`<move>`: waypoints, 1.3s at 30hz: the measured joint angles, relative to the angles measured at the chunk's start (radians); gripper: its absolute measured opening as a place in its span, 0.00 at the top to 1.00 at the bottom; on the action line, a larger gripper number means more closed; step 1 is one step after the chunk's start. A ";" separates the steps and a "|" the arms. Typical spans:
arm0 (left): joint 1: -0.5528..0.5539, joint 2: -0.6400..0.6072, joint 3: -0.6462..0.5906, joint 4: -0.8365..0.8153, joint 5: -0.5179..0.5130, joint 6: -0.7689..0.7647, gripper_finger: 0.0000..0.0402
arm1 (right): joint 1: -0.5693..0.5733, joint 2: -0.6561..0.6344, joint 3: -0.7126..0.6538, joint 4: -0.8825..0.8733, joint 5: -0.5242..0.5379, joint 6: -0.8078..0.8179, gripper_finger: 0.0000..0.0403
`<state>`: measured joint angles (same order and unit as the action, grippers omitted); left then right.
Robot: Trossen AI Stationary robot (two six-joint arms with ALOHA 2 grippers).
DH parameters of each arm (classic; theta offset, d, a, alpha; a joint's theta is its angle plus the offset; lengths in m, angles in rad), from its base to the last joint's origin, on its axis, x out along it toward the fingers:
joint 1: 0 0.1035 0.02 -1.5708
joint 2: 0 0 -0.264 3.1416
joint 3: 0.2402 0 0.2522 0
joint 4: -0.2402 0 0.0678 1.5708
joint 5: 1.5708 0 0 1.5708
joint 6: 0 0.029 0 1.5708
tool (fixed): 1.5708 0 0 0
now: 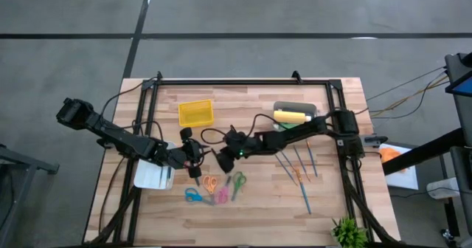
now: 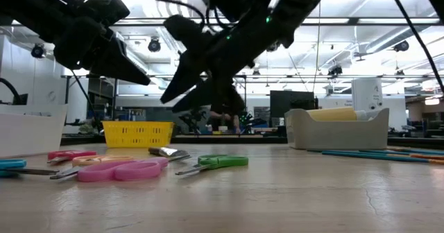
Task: Pick & Place Paint Supplies
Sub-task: Put the black foundation brush into the white bin
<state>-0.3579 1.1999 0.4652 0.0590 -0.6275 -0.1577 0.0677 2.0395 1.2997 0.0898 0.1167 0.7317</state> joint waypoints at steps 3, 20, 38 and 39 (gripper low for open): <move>0.000 0.000 0.000 -0.004 0.000 0.000 0.81 | 0.018 -0.030 -0.002 -0.058 0.065 -0.059 0.68; 0.000 0.000 0.000 -0.012 0.000 0.000 0.81 | 0.264 -0.289 -0.111 -0.142 0.494 -0.315 0.68; 0.000 0.000 0.000 -0.021 0.000 0.000 0.81 | 0.329 -0.707 -0.649 0.422 0.433 -0.566 0.68; 0.000 0.000 0.000 -0.024 0.000 0.000 0.81 | 0.329 -0.724 -0.659 0.425 0.433 -0.552 0.68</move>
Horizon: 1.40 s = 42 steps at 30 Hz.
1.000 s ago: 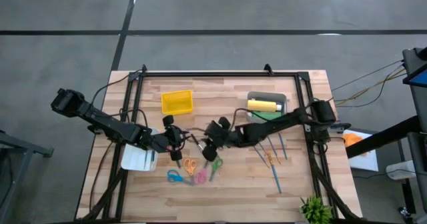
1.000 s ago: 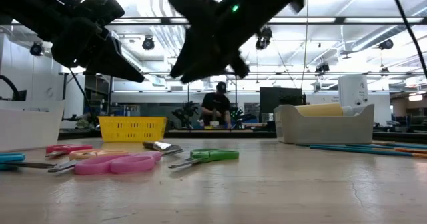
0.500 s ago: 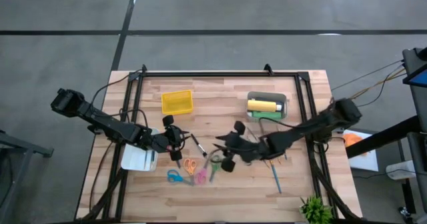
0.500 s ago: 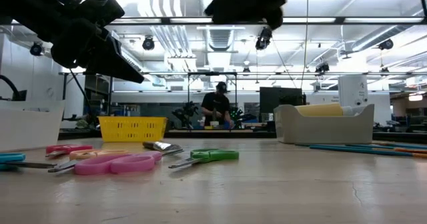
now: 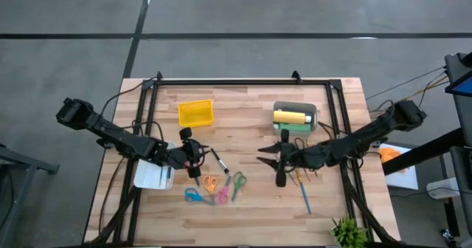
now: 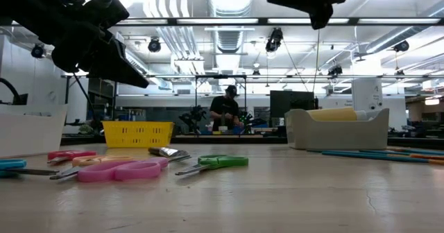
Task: Pick & Place Paint Supplies
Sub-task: Put the black foundation brush into the white bin
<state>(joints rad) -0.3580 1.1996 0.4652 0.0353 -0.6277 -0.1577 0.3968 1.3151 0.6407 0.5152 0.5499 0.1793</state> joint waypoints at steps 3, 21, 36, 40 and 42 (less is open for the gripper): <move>0.000 0.000 0.000 -0.006 0.000 0.000 0.81 | 0.000 -0.041 -0.022 -0.001 0.000 0.008 0.68; 0.000 0.000 0.000 -0.050 0.001 -0.012 0.81 | 0.000 -0.050 -0.029 -0.011 -0.002 -0.022 0.68; -0.001 0.000 0.000 -0.107 0.027 -0.151 0.81 | 0.000 -0.050 -0.029 -0.011 -0.002 -0.022 0.68; -0.002 -0.006 0.000 -0.099 0.030 -0.378 0.81 | 0.000 -0.050 -0.029 -0.012 -0.002 -0.023 0.68; -0.002 -0.006 0.000 -0.101 0.044 -0.617 0.81 | 0.000 -0.050 -0.029 -0.012 -0.002 -0.022 0.68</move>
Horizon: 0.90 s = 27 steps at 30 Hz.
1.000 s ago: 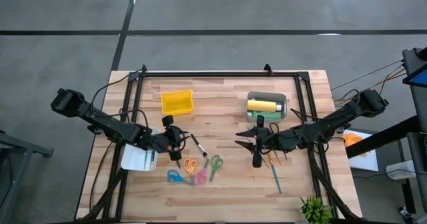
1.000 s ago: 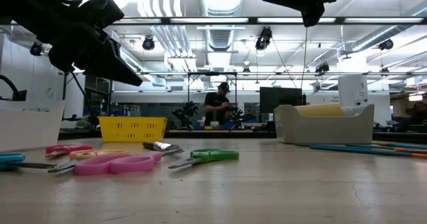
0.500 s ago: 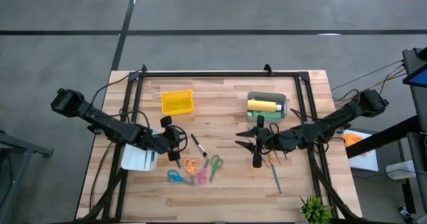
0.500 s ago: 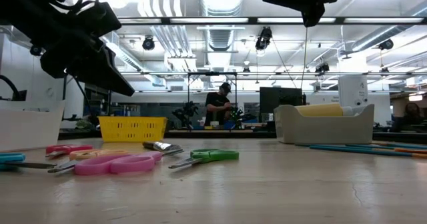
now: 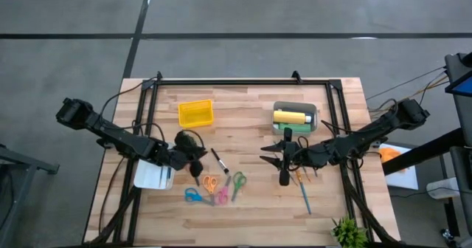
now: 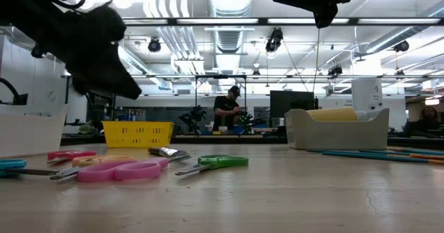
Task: Pick & Place Paint Supplies
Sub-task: Put the black foundation brush into the white bin
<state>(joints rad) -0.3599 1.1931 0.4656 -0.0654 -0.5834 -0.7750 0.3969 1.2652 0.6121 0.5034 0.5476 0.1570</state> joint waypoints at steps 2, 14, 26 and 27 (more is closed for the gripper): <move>0.003 0.000 0.001 0.000 0.008 -0.241 0.81 | 0.000 0.000 0.000 0.000 0.000 0.000 0.68; 0.202 0.050 0.124 -0.095 0.307 -0.671 0.81 | 0.000 0.000 0.000 -0.001 0.000 0.000 0.68; 0.243 0.262 0.365 -0.383 0.318 -1.100 0.81 | 0.000 0.000 -0.001 -0.006 0.000 0.000 0.68; 0.244 0.284 0.380 -0.393 0.326 -1.114 0.81 | 0.000 0.000 -0.001 -0.006 0.000 0.000 0.68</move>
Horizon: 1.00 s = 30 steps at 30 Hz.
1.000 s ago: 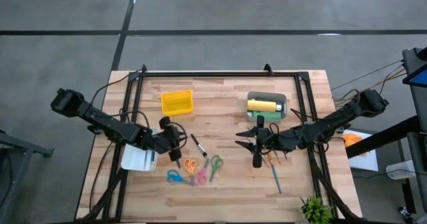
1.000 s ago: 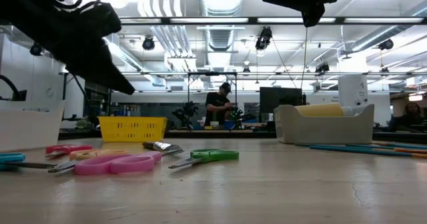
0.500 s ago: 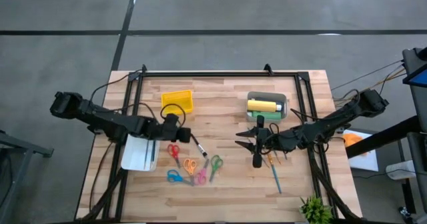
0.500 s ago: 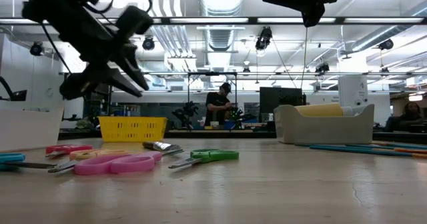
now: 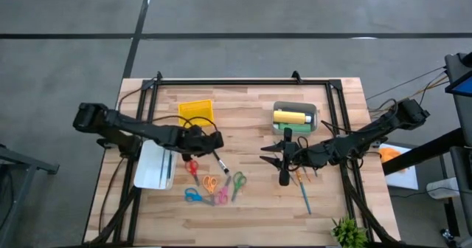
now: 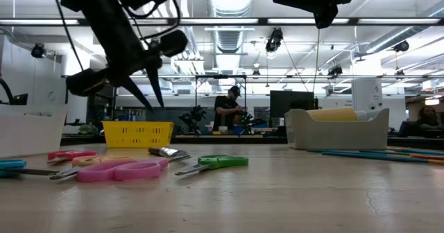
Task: Pick & Place Paint Supplies
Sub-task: Put the black foundation brush into the white bin
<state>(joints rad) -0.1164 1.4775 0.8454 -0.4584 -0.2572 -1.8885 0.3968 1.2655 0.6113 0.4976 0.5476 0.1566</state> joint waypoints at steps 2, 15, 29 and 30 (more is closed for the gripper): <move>0.004 0.041 0.028 0.002 0.017 0.007 0.81 | 0.000 0.000 0.000 0.000 0.000 0.000 0.68; 0.061 0.187 0.055 -0.007 0.244 -0.356 0.81 | 0.000 0.000 0.000 0.000 0.000 0.000 0.68; 0.073 0.221 0.046 0.047 0.220 -0.285 0.81 | 0.000 0.000 0.000 0.000 0.000 0.000 0.68; 0.073 0.229 0.046 0.058 0.220 -0.285 0.81 | 0.000 0.000 0.000 0.000 0.000 0.000 0.68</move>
<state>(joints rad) -0.0429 1.7063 0.8913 -0.4000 -0.0375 -2.1735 0.3965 1.2659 0.6113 0.4976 0.5476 0.1566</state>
